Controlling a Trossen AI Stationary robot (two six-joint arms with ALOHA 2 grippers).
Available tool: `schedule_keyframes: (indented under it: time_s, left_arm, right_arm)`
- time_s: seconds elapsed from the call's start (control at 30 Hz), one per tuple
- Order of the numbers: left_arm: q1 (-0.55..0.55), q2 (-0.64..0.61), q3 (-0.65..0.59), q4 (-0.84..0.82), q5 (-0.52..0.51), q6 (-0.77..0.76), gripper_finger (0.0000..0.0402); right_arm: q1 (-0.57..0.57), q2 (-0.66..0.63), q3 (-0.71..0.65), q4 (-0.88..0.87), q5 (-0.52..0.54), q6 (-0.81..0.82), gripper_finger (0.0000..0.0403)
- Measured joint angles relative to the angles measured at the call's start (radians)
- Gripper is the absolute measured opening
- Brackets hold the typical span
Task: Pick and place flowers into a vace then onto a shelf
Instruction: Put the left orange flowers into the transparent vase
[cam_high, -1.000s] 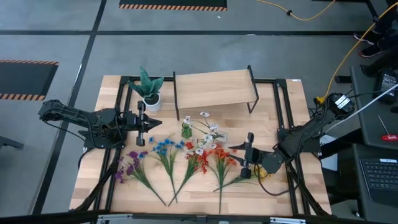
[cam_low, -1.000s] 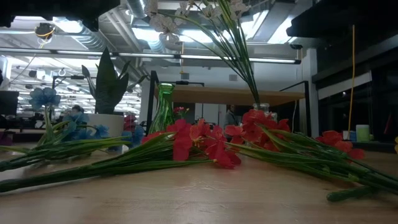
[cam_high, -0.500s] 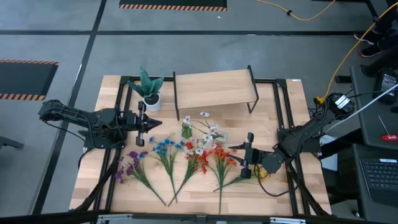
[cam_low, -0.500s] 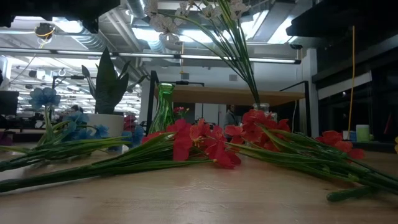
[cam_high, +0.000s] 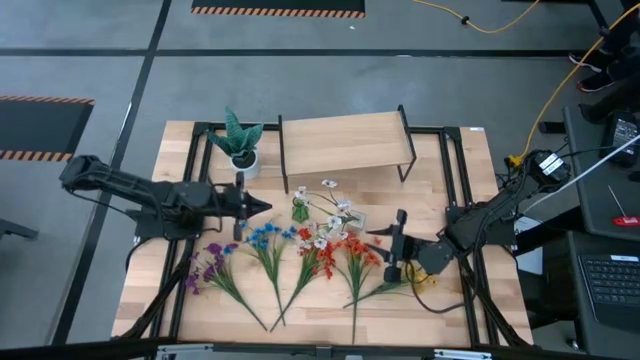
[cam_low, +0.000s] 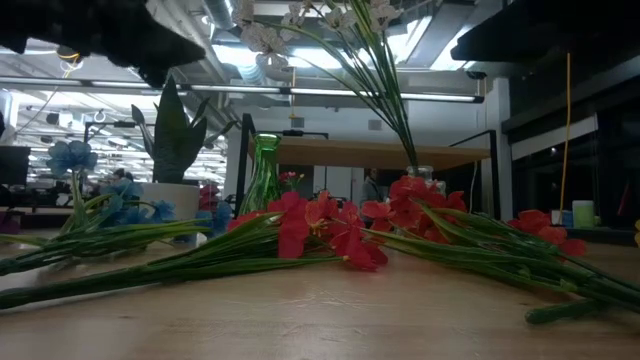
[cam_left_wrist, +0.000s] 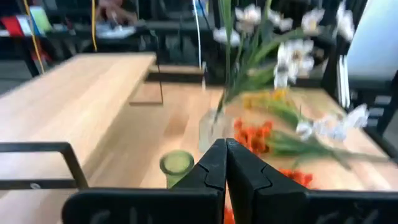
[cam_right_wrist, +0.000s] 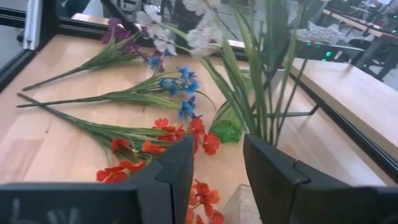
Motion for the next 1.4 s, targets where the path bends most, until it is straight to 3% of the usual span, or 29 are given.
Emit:
schedule_keyframes:
  time_s: [0.4, 0.67, 1.03, 1.2, 1.4]
  left_arm:
    - [-0.027, 0.151, 0.267, -0.331, -0.002, -0.07, 0.0002]
    - [-0.133, 0.182, 0.332, -0.496, -0.06, -0.185, 0.0001]
    - [-0.305, 0.263, 0.334, -0.502, -0.194, -0.322, 0.0002]
    - [-0.371, 0.364, 0.354, -0.505, -0.221, -0.403, 0.0001]
    - [-0.439, 0.509, 0.46, -0.504, -0.222, -0.437, 0.0002]
  right_arm:
    - [-0.006, 0.0, 0.0, -0.003, 0.0, -0.02, 0.0142]
    - [-0.006, 0.0, 0.0, -0.01, 0.0, -0.021, 0.0142]
    - [-0.005, 0.0, 0.0, -0.011, 0.0, -0.021, 0.0142]
    - [-0.005, 0.0, 0.0, -0.012, -0.001, -0.025, 0.0142]
    - [-0.005, 0.0, 0.0, -0.013, -0.001, -0.025, 0.0142]
